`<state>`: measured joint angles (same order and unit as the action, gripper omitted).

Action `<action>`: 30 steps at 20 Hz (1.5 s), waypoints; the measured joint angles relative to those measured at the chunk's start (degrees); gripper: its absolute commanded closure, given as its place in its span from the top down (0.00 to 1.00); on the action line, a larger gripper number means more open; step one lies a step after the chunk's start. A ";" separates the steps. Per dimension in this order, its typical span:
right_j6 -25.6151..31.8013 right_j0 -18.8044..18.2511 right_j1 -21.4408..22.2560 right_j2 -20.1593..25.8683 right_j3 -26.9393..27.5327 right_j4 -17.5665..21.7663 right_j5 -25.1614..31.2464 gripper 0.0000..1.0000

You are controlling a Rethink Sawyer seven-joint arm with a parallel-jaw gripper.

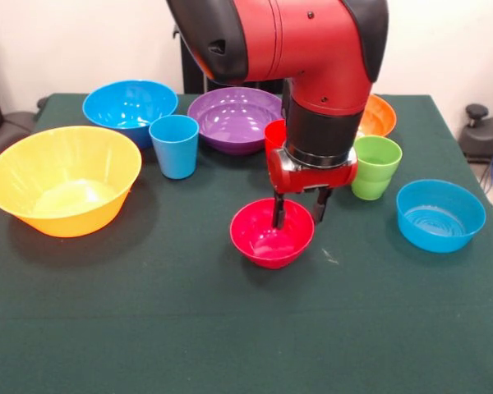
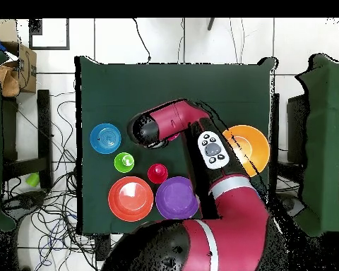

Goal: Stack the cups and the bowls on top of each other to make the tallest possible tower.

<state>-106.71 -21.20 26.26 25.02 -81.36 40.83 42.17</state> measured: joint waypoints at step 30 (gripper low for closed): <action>0.00 -4.02 16.14 8.10 -12.04 -10.21 9.46 1.00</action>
<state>-106.71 -25.22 42.39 33.12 -93.40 30.63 51.63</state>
